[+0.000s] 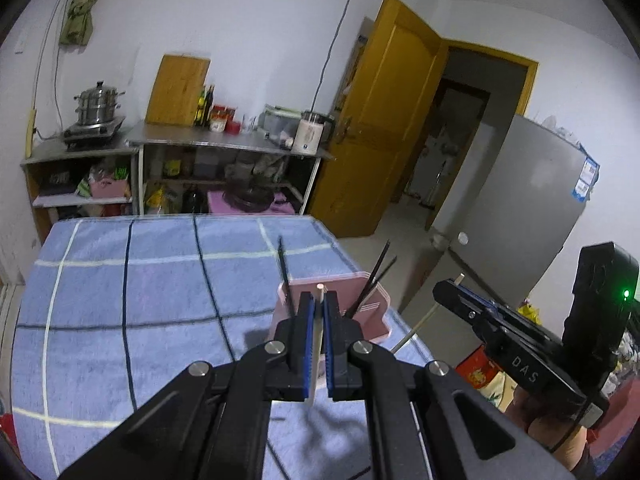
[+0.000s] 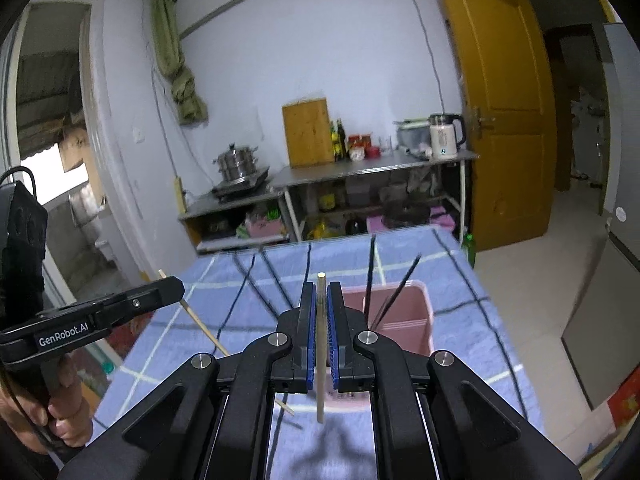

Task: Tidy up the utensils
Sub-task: 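Carry the wooden chopstick over the pink caddy and lower it in, then open the right tool to release the wooden chopstick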

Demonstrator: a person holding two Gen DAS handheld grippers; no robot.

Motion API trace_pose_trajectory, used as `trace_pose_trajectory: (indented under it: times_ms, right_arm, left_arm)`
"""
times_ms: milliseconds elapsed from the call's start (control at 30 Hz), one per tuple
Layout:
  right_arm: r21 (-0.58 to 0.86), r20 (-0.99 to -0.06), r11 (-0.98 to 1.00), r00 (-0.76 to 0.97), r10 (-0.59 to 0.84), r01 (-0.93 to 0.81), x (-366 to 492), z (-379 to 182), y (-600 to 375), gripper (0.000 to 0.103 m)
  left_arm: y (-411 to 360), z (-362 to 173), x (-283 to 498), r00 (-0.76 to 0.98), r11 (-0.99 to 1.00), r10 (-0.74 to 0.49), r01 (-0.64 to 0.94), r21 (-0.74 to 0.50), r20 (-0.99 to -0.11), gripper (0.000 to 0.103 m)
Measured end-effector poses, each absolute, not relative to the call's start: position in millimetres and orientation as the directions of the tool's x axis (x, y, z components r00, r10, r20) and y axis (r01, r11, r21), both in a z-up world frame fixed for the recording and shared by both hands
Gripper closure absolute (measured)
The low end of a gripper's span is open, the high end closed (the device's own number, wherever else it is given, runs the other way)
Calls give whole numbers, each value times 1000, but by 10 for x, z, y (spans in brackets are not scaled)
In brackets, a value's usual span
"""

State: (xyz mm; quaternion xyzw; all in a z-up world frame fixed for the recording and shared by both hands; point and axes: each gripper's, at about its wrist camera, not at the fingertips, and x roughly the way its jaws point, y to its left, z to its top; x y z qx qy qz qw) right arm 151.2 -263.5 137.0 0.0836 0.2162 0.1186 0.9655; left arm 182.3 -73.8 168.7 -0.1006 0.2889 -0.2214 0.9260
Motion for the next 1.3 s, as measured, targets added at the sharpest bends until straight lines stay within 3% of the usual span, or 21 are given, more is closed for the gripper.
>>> trace_pose_trajectory:
  times_ms: [400, 1000, 1300]
  right_arm:
    - [238, -333, 958, 913, 235, -160, 1810, 1517, -2802, 98]
    - [244, -437, 957, 864, 251, -155, 2105, 776, -2743, 97]
    - [233, -462, 962, 854, 238, -142, 2087, 737, -2777, 97]
  left_arm:
    - [-925, 1926, 2193, 770, 885, -462, 363, -292, -441, 98]
    - [-1043, 1312, 2389, 720, 887, -462, 369, -278, -518, 98]
    - [-1031, 1179, 2364, 708, 894, -448, 366, -260, -546, 97]
